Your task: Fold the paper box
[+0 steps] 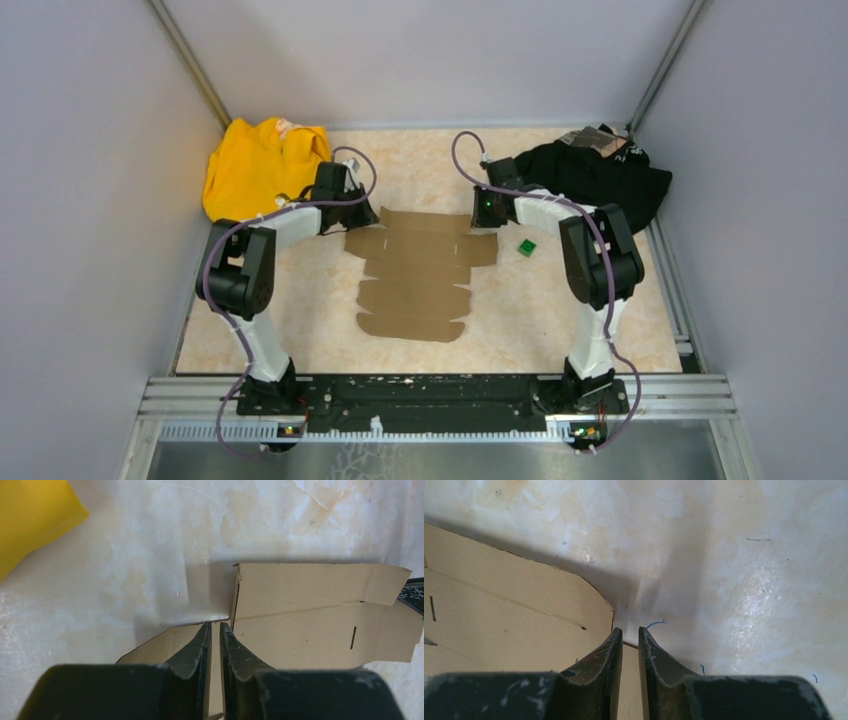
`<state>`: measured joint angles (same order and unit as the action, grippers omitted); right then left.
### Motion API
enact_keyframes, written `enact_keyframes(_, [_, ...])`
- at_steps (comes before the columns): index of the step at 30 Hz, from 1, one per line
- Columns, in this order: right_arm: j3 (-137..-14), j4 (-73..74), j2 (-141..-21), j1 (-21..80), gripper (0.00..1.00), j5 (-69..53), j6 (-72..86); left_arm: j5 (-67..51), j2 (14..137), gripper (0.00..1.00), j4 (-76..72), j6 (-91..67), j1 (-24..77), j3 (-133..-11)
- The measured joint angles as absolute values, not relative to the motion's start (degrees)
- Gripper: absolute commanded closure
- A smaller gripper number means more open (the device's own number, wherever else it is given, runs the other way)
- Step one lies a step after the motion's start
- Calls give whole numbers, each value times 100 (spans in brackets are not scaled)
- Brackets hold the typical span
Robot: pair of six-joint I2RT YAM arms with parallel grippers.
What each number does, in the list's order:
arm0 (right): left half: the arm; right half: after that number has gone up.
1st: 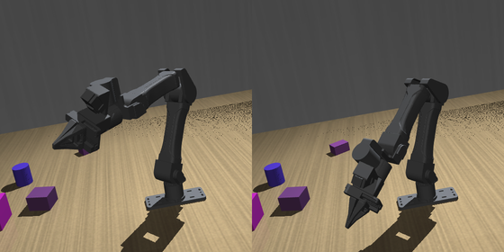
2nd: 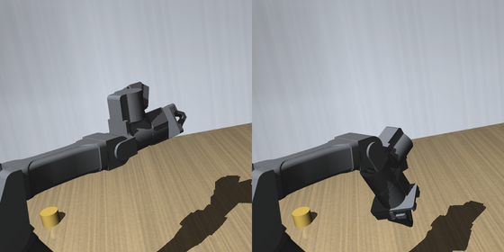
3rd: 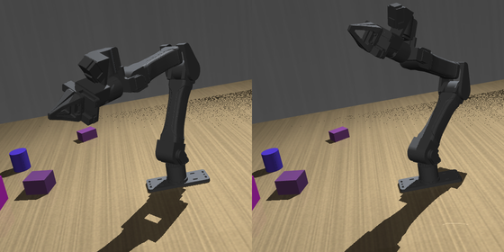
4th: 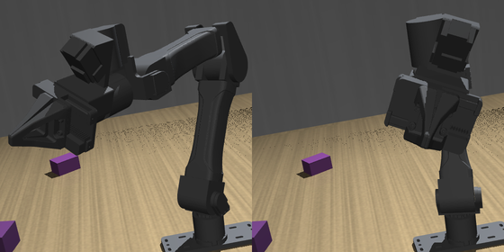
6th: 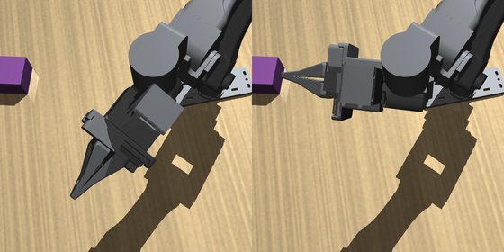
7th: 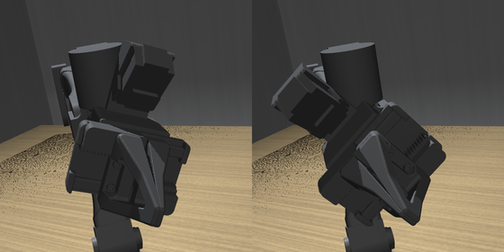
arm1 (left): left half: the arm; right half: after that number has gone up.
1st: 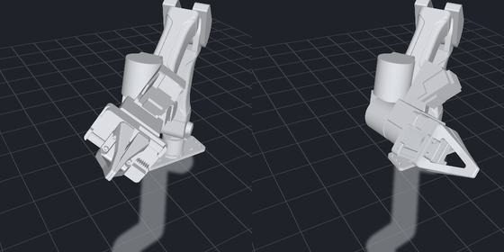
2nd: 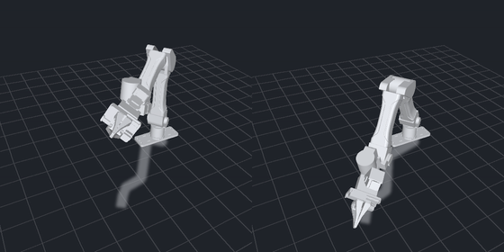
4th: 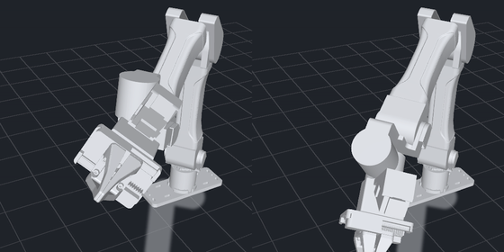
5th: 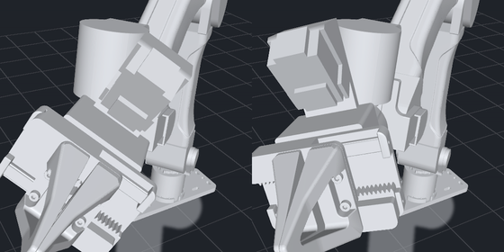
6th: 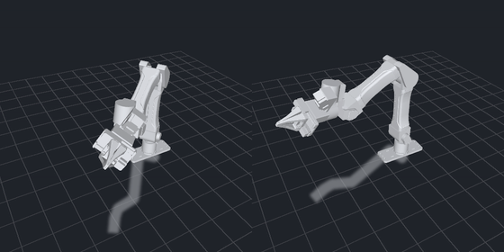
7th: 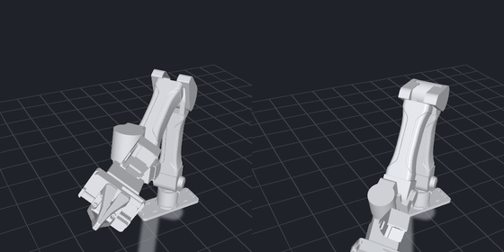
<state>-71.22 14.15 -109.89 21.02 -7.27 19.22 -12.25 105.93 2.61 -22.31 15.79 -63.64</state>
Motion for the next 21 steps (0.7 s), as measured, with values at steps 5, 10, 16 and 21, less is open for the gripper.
enact_keyframes(5, [-7135, 1415, -10965, 2178, 82, -735, 1938, -1229, 10593, 84, 263, -2257, 1643, -6377])
enact_keyframes(10, [-7179, 1446, -10965, 2268, 82, -738, 1957, -1229, 10593, 84, 270, -2276, 1708, -6396])
enact_keyframes(16, [-7463, 1466, -10965, 2375, 82, -733, 1966, -1229, 10595, 85, 279, -2296, 1767, -6484])
enact_keyframes(21, [-7693, 1481, -10965, 2473, 82, -733, 1968, -1227, 10600, 85, 285, -2316, 1831, -6523])
